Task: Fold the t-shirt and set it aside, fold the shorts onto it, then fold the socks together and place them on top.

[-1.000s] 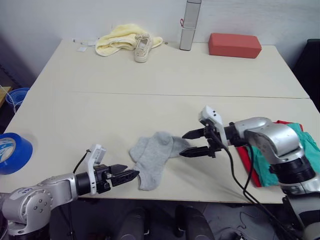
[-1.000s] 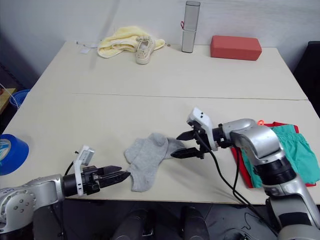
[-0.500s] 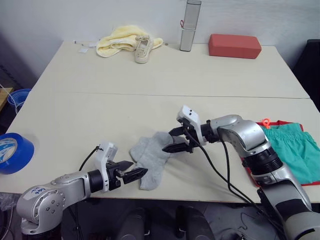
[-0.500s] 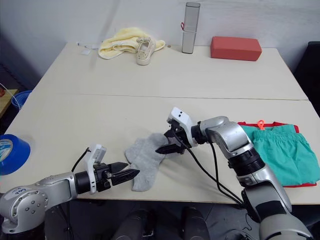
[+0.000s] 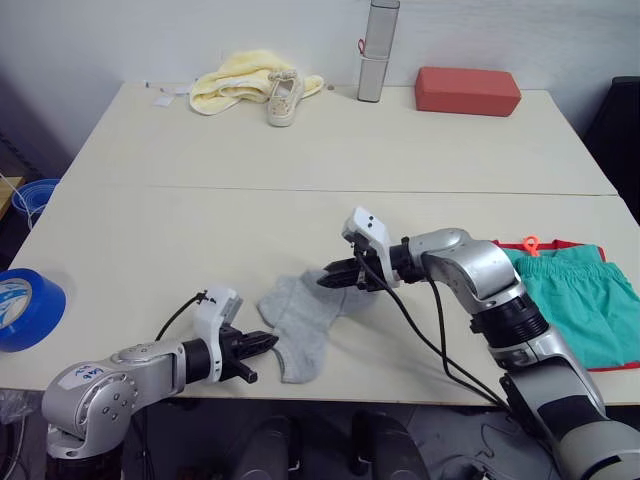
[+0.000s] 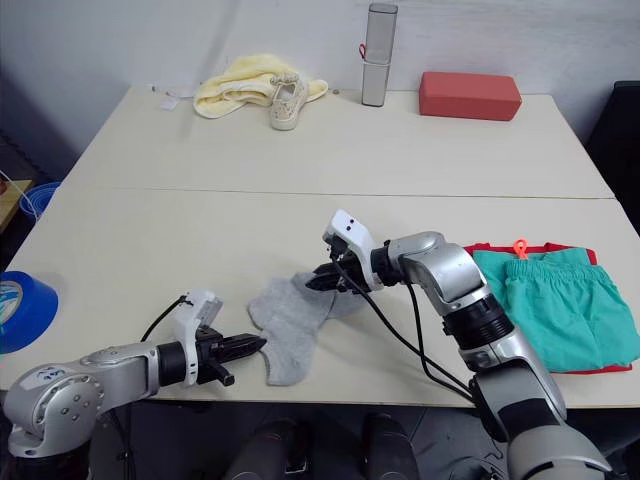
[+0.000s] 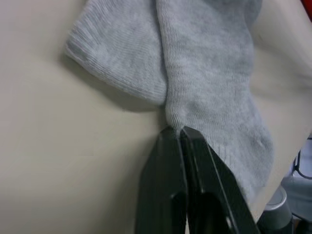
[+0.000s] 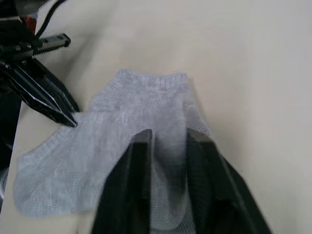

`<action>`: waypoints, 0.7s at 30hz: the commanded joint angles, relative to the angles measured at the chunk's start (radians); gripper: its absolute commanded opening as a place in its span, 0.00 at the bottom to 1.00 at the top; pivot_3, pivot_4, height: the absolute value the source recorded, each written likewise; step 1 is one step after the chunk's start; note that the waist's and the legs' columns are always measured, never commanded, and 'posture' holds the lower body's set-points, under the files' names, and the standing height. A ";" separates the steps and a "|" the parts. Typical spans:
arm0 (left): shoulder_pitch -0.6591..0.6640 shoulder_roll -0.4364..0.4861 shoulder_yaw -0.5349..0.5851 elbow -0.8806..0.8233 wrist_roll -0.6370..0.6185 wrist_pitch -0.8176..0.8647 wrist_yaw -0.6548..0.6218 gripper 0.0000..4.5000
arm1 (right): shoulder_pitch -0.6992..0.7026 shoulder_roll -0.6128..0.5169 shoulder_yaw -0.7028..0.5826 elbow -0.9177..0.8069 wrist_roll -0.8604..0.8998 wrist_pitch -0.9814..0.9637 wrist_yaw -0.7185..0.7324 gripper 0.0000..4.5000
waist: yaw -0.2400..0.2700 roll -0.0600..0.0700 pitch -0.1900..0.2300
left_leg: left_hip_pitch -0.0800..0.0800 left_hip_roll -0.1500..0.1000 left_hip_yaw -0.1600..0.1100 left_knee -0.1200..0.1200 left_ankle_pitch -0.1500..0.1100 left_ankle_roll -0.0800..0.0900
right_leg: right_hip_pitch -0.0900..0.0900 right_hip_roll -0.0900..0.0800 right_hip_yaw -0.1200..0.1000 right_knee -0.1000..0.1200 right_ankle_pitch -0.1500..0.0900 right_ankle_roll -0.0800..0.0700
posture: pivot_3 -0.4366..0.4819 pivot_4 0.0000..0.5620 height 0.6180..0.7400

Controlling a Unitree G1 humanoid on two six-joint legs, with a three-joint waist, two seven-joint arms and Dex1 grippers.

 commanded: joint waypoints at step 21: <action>-0.143 0.393 0.045 0.201 -0.147 -0.187 -0.498 0.00 | 0.170 -0.036 -0.287 -0.325 0.239 0.148 -0.126 0.01 | 0.000 -0.001 0.002 | -0.002 0.001 -0.001 -0.002 0.001 -0.002 | -0.003 0.000 0.000 -0.002 -0.001 -0.002 | 0.48 0.27 1.00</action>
